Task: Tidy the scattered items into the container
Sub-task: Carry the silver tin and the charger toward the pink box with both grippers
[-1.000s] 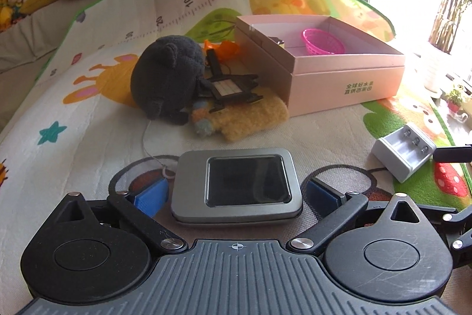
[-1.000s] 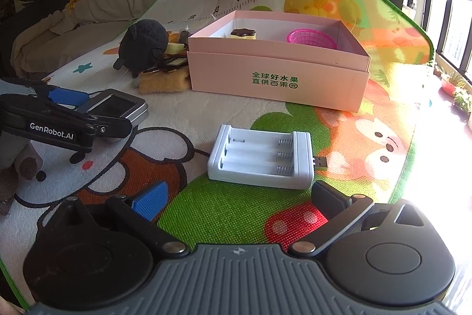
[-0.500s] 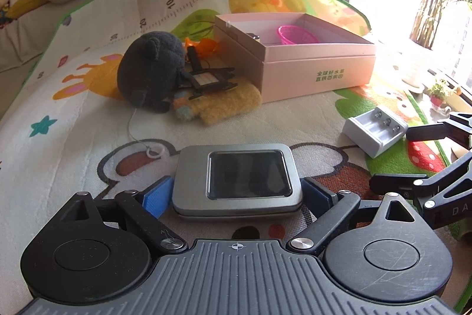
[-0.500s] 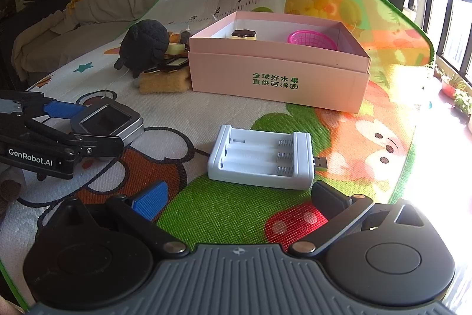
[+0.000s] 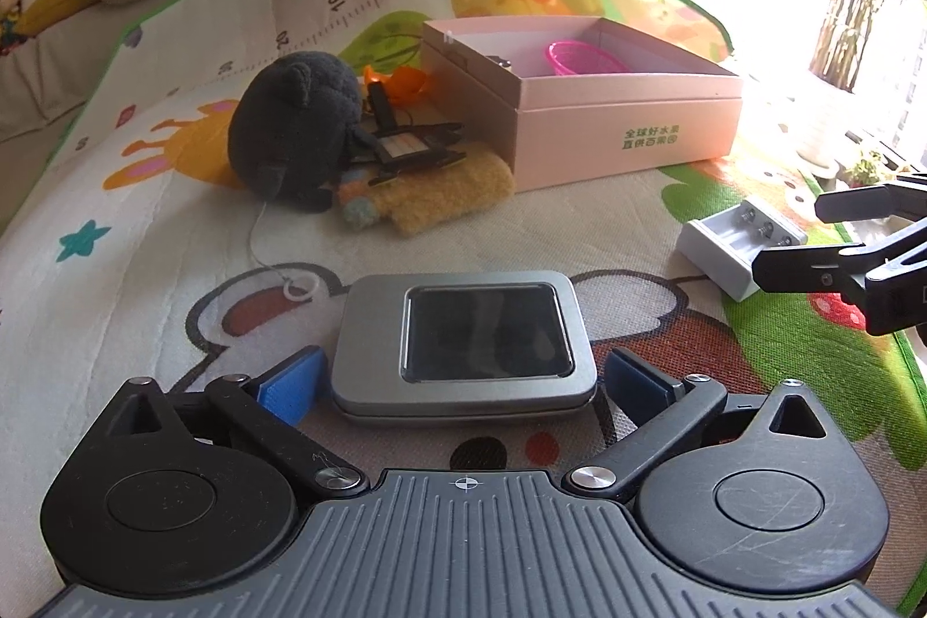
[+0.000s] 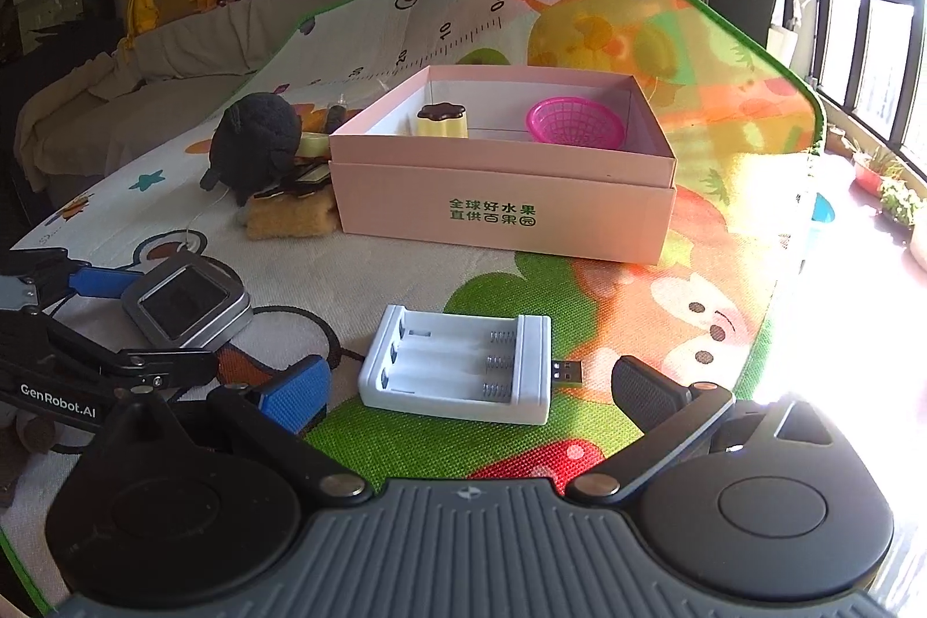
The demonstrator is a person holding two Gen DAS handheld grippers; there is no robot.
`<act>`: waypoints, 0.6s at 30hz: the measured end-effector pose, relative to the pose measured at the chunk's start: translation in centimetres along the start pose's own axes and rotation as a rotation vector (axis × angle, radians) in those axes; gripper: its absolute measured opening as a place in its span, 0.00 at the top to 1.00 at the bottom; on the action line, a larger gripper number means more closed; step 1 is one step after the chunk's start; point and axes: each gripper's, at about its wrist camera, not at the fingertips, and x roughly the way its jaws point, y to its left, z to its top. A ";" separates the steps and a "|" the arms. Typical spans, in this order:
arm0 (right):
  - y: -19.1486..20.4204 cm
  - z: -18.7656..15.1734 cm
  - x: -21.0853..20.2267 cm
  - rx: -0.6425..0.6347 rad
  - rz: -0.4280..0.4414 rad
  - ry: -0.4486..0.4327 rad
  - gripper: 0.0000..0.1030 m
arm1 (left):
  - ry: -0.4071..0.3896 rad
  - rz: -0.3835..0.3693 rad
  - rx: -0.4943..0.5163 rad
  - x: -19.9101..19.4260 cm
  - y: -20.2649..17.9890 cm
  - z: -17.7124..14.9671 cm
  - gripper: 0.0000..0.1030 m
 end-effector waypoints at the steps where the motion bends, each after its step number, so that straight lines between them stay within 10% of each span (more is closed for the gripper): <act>1: -0.1 0.2 0.4 0.011 -0.002 0.011 0.00 | 0.000 0.000 0.000 0.0 0.0 0.0 0.00; 18: 0.2 0.5 3.6 -0.050 0.011 0.079 0.00 | 0.000 -0.001 0.000 0.0 0.0 0.0 0.00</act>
